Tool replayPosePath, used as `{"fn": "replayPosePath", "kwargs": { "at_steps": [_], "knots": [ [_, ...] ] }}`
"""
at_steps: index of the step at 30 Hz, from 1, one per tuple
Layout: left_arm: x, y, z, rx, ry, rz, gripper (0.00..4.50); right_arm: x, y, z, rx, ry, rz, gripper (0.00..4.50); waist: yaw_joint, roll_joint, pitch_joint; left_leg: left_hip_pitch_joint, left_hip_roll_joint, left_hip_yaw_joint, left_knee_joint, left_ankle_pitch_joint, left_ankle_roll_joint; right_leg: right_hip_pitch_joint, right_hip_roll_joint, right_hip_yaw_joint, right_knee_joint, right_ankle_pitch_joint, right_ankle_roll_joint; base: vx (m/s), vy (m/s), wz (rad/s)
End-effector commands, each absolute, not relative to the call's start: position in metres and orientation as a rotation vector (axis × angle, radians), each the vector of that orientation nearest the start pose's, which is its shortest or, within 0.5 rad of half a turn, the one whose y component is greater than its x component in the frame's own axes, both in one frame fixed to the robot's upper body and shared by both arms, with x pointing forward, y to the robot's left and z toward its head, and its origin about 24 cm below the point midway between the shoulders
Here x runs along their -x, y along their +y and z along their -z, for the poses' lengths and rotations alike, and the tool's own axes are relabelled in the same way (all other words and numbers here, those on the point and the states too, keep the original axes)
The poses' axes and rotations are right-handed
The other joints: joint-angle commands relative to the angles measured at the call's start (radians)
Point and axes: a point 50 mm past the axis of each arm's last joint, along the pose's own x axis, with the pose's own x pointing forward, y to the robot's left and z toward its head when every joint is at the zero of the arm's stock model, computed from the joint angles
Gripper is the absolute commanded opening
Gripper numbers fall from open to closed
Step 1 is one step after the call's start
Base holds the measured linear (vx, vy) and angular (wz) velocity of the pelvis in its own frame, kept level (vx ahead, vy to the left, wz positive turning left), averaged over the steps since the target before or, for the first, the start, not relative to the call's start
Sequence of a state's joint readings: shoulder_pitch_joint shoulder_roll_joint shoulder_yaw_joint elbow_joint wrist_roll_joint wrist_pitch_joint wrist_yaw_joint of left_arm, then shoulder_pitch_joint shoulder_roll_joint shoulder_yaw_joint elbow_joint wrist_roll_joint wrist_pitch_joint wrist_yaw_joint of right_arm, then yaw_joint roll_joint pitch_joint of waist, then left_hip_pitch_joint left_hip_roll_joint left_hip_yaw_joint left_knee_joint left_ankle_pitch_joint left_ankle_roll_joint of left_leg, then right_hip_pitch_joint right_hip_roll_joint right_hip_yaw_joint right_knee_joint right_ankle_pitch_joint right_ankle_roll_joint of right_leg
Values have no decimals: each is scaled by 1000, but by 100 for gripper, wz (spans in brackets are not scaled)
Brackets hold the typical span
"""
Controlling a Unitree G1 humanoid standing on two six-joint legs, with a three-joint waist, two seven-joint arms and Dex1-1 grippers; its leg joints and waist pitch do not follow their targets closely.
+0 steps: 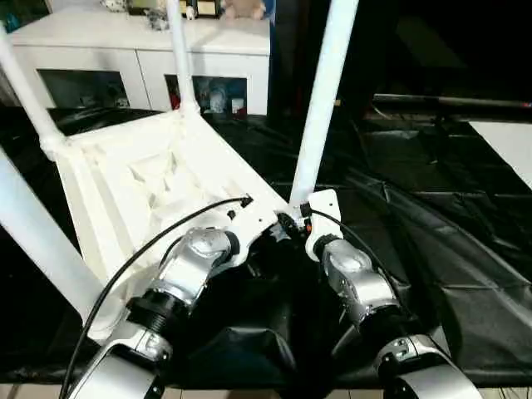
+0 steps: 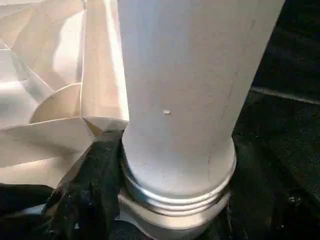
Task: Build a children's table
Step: Rotate leg to tighten
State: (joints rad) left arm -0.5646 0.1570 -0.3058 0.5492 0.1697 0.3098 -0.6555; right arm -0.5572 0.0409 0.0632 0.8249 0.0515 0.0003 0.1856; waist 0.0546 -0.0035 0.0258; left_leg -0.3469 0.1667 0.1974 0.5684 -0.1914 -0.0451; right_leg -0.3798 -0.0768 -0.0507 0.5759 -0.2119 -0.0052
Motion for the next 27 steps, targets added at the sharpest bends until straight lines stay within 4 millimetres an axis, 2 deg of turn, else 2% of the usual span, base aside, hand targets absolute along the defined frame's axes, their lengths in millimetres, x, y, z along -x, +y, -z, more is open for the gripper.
{"fn": "replayPosePath", "kwargs": {
  "at_steps": [1, 2, 3, 4, 5, 8, 9, 10, 11, 13, 14, 15, 17, 18, 20, 23, 25, 27],
  "knots": [
    [-307, 80, -5, -454, 574, 938, 0, -325, -67, -10, -2, 264, -509, 303, -2, 1, -29, 16, 68, -50, -91, -466, -35, 5, -80, 43, -90, -435, -106, 0, 0, 0],
    [-307, 81, -5, -457, 575, 938, 0, -325, -67, -11, -3, 256, -516, 338, 0, 1, -29, 15, 68, -49, -90, -453, -30, 5, -81, 45, -87, -408, -113, 0, 0, 0],
    [-307, 85, -5, -467, 578, 942, 0, -326, -70, -15, -7, 228, -539, 341, 2, -2, -33, 7, 67, -45, -89, -394, -12, 13, -80, 49, -77, -324, -139, 0, 0, 0],
    [-307, 85, -5, -468, 580, 945, 0, -326, -70, -16, -8, 222, -545, 341, 4, -2, -36, 2, 68, -43, -87, -358, -4, 18, -80, 51, -71, -276, -149, 0, 0, 0],
    [-306, 90, -6, -473, 584, 955, 0, -328, -75, -21, -14, 198, -571, 360, 7, -2, -35, 1, 68, -38, -85, -324, 13, 18, -79, 50, -70, -239, -164, 0, 0, 0],
    [-304, 97, -6, -481, 588, 987, 0, -332, -85, -30, -13, 170, -619, 380, 9, -3, -34, 3, 67, -35, -79, -329, 31, 15, -83, 53, -75, -295, -173, 0, 0, 0],
    [-302, 100, -7, -490, 579, 1019, 0, -331, -91, -32, 30, 164, -677, 386, 14, -6, -36, 1, 66, -34, -78, -289, 38, 21, -83, 50, -74, -286, -173, 0, 0, 0],
    [-301, 102, -7, -493, 585, 1025, 0, -330, -94, -33, 63, 164, -721, 391, 14, -5, -37, 0, 66, -31, -77, -271, 42, 20, -82, 51, -72, -268, -177, 0, 0, 0],
    [-299, 105, -8, -503, 584, 1046, 0, -327, -98, -32, 108, 167, -777, 391, 16, 1, -39, 0, 67, -30, -74, -244, 48, 22, -81, 50, -67, -227, -190, 0, 0, 0],
    [-296, 109, -11, -513, 574, 1090, 0, -322, -105, -30, 173, 181, -872, 391, 18, -2, -41, -5, 68, -28, -71, -202, 62, 27, -80, 46, -60, -163, -208, 0, 0, 0],
    [-296, 109, -11, -513, 574, 1091, 0, -322, -105, -30, 175, 181, -877, 391, 18, -1, -42, -6, 68, -28, -69, -188, 66, 29, -79, 45, -57, -140, -215, 0, 0, 0],
    [-294, 111, -14, -502, 561, 1126, 0, -317, -109, -28, 197, 193, -939, 391, 20, 3, -43, -3, 70, -25, -66, -163, 76, 28, -78, 43, -51, -78, -237, 0, 0, 0],
    [-290, 114, -17, -504, 543, 1181, 0, -312, -112, -28, 201, 203, -1011, 391, 21, 2, -45, -4, 71, -26, -65, -149, 82, 34, -77, 41, -45, -46, -247, 31, -7, 1],
    [-289, 114, -18, -514, 527, 1207, 0, -310, -112, -28, 198, 206, -1035, 391, 24, 3, -43, -5, 72, -26, -64, -144, 97, 34, -75, 39, -43, -25, -252, 0, 0, 0],
    [-283, 116, -23, -479, 496, 1284, 0, -305, -114, -29, 200, 213, -1096, 391, 28, 6, -44, -1, 74, -25, -64, -147, 96, 34, -73, 37, -41, -24, -255, 0, 0, 0],
    [-276, 120, -29, -448, 470, 1363, 0, -302, -115, -31, 193, 210, -1141, 391, 34, 8, -43, 1, 77, -23, -66, -160, 86, 33, -72, 37, -40, -37, -259, 0, 0, 0],
    [-273, 123, -31, -442, 477, 1393, 0, -300, -115, -33, 158, 214, -1165, 391, 40, 13, -42, 8, 79, -21, -67, -180, 75, 27, -72, 37, -41, -63, -261, 0, 0, 0],
    [-271, 127, -33, -441, 480, 1402, 0, -296, -116, -32, 160, 228, -1217, 391, 40, 14, -39, 4, 80, -22, -71, -193, 64, 30, -72, 37, -43, -86, -253, 0, 0, 0]
  ]
}}
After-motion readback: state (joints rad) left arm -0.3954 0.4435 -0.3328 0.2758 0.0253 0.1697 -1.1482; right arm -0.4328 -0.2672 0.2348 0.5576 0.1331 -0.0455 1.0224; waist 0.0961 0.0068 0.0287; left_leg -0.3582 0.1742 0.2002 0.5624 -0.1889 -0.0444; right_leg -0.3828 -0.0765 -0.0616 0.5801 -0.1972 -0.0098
